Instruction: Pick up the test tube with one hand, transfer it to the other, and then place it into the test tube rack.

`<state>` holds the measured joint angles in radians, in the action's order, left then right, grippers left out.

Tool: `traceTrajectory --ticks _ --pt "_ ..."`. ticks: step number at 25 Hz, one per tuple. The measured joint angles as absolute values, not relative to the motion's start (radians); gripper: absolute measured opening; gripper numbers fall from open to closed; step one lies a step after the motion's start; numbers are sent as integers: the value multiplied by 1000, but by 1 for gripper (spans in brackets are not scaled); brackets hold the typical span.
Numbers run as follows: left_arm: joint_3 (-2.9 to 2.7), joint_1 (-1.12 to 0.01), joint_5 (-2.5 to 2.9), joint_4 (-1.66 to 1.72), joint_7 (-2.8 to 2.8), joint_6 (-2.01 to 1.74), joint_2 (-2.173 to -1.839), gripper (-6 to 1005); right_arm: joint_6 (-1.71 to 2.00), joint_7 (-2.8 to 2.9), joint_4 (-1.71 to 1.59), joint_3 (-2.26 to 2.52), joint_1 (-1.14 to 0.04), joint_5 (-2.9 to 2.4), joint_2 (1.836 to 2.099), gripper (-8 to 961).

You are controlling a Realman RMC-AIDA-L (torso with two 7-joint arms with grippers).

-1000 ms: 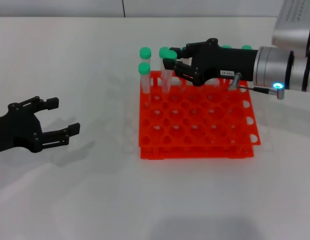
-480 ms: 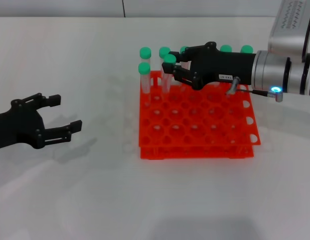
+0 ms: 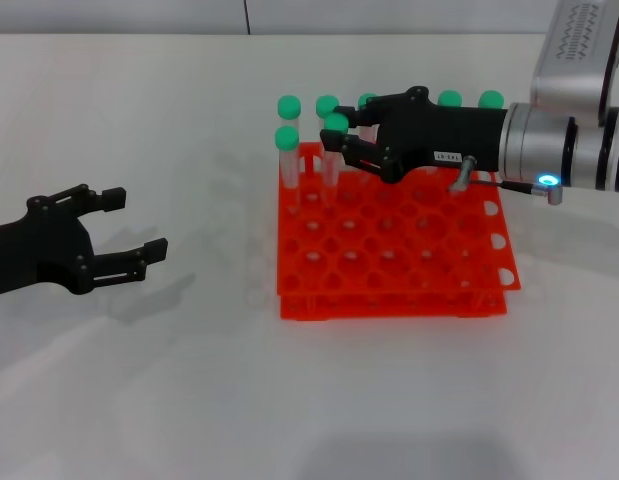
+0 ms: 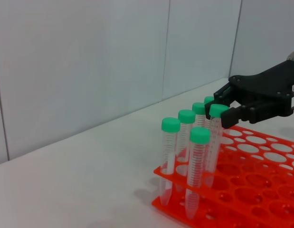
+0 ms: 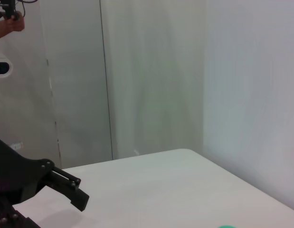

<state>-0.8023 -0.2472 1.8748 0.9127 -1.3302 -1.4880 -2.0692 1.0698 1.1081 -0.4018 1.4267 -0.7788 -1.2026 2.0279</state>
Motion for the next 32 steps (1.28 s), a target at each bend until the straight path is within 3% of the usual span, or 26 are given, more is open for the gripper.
traceTrajectory --ticks 3,15,22,26,32 --pt "-802 -248 1875 913 -1330 -1488 -2069 882 1062 1112 -406 1427 -779 -1203 2028 296" --pt "-794 -240 1870 913 -1334 -1495 -2069 881 1129 1130 -438 1428 -757 -1203 2023 683" --pt "-788 -240 1869 913 -1337 -1499 -2066 882 1232 1171 -568 1421 -616 -1217 1981 684" --pt "-788 -247 1870 913 -1337 -1500 -2063 882 1257 1194 -592 1420 -565 -1289 1937 684" --pt "-788 -262 1869 913 -1343 -1528 -2046 882 1313 1200 -568 1417 -541 -1355 1881 856"
